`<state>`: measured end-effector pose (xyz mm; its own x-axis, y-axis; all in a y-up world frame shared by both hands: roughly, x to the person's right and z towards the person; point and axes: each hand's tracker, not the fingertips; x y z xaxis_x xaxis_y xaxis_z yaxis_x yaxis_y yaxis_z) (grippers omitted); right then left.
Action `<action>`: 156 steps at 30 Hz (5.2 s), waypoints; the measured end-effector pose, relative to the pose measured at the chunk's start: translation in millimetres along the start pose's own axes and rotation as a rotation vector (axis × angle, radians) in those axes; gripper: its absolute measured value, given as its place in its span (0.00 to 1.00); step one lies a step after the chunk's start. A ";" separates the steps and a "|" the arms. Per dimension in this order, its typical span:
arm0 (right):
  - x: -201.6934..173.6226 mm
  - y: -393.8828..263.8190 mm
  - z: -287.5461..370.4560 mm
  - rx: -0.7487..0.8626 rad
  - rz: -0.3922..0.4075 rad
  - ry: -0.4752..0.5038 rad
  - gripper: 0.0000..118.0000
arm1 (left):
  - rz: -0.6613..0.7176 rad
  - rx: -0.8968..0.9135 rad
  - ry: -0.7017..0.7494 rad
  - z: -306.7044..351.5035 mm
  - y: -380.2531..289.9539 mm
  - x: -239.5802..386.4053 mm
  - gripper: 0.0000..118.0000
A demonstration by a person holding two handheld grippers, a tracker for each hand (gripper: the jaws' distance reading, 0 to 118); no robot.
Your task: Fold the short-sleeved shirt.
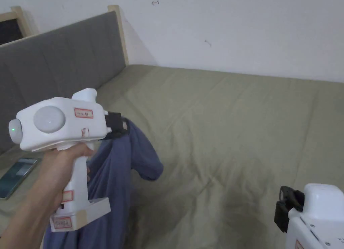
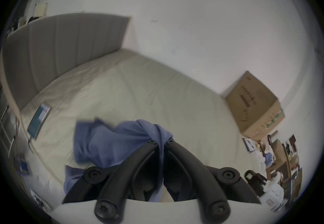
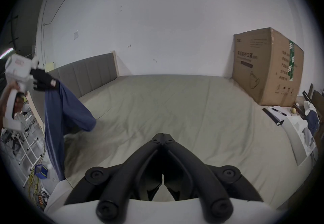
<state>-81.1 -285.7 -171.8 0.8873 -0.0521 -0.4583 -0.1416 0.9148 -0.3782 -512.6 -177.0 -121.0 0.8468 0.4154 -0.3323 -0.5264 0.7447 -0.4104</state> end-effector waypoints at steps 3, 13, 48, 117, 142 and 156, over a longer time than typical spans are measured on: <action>19.3 5.0 18.9 0.037 -0.007 -0.046 0.00 | -0.150 0.028 -0.084 15.6 9.4 75.3 0.00; 100.2 10.7 82.5 0.120 -0.094 -0.260 0.00 | -0.373 -0.101 -0.543 -22.7 -40.0 256.4 0.00; 124.5 -21.9 71.7 -0.072 -0.093 -0.269 0.00 | -0.272 -0.414 -0.310 -101.5 -191.4 181.2 0.71; 158.0 27.1 -303.2 -0.781 0.089 0.194 0.82 | -0.385 -0.378 0.217 -189.0 -122.5 64.0 0.01; 228.7 200.8 -119.5 -0.351 -0.033 -0.029 0.03 | -0.430 -0.075 0.248 -96.4 -20.5 109.6 0.01; 258.7 337.9 4.7 -0.074 -0.149 -0.041 0.03 | -0.502 0.236 0.181 -10.2 127.0 193.6 0.01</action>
<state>102.6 11.8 -414.4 0.9177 -0.1677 -0.3601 -0.0374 0.8660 -0.4986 -416.3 -7.3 -246.1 0.9505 -0.0992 -0.2945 -0.0148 0.9321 -0.3618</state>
